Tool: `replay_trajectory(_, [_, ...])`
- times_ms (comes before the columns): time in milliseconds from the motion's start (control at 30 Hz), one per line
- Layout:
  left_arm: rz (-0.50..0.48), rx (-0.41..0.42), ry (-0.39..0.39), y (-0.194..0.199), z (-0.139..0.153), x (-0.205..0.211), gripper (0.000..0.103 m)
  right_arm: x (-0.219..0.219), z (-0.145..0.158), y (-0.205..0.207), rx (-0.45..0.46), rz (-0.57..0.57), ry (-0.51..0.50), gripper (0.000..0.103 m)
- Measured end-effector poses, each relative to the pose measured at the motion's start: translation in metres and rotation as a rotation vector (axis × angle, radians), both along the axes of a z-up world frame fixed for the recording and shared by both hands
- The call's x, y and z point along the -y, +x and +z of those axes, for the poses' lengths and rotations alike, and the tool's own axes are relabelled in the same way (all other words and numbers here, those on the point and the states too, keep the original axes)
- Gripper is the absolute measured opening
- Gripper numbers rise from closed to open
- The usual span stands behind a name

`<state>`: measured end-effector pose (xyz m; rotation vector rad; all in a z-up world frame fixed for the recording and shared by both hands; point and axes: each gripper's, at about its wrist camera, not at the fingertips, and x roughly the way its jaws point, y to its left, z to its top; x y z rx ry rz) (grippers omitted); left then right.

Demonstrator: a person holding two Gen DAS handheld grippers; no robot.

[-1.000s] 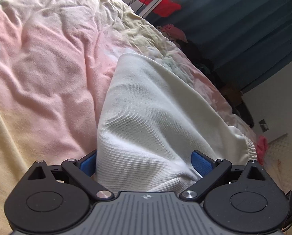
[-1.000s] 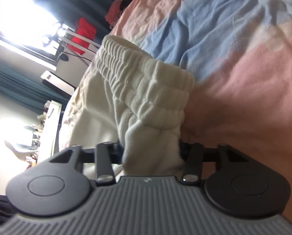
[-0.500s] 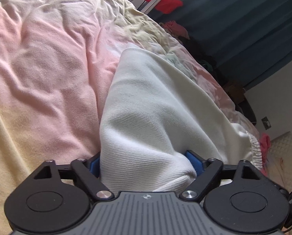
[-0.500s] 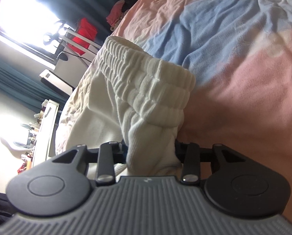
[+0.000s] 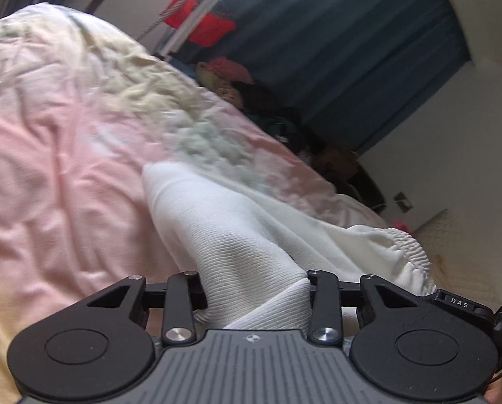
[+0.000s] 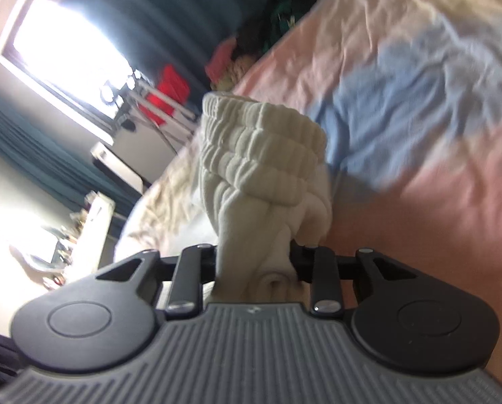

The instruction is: Fold clothes

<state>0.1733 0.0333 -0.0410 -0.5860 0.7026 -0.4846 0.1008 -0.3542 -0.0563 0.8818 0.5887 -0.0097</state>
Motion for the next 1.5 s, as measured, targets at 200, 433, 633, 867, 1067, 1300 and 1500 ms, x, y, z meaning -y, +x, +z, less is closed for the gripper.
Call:
replay_trajectory(200, [-0.089,-0.011,-0.026,0.063,0.047,0.108,0.037,0.086,0.044,0.007,0.031,-0.101,0.029,0.031])
replay_trajectory(433, [-0.116,0.033,0.016,0.2,0.08,0.285,0.037,0.213,0.069,0.085,0.052,-0.296,0.024,0.032])
replay_trajectory(633, [-0.189,0.098,0.113,0.27,0.059,0.387,0.037,0.289,0.046,0.142,0.074,-0.42,-0.002,0.032])
replay_trajectory(867, [-0.293,0.075,0.222,0.281,-0.039,0.413,0.038,0.31,-0.056,0.144,0.036,-0.432,0.005,0.032])
replay_trajectory(1067, [-0.365,0.173,0.365,0.254,-0.082,0.405,0.046,0.285,-0.124,0.104,0.066,-0.473,0.045,0.038])
replay_trajectory(1300, [-0.354,0.24,0.495,0.211,-0.065,0.39,0.075,0.269,-0.12,0.075,-0.02,-0.541,-0.001,0.05])
replay_trajectory(1500, [-0.324,0.297,0.45,0.157,-0.002,0.363,0.095,0.248,-0.054,0.032,-0.047,-0.552,-0.148,0.05])
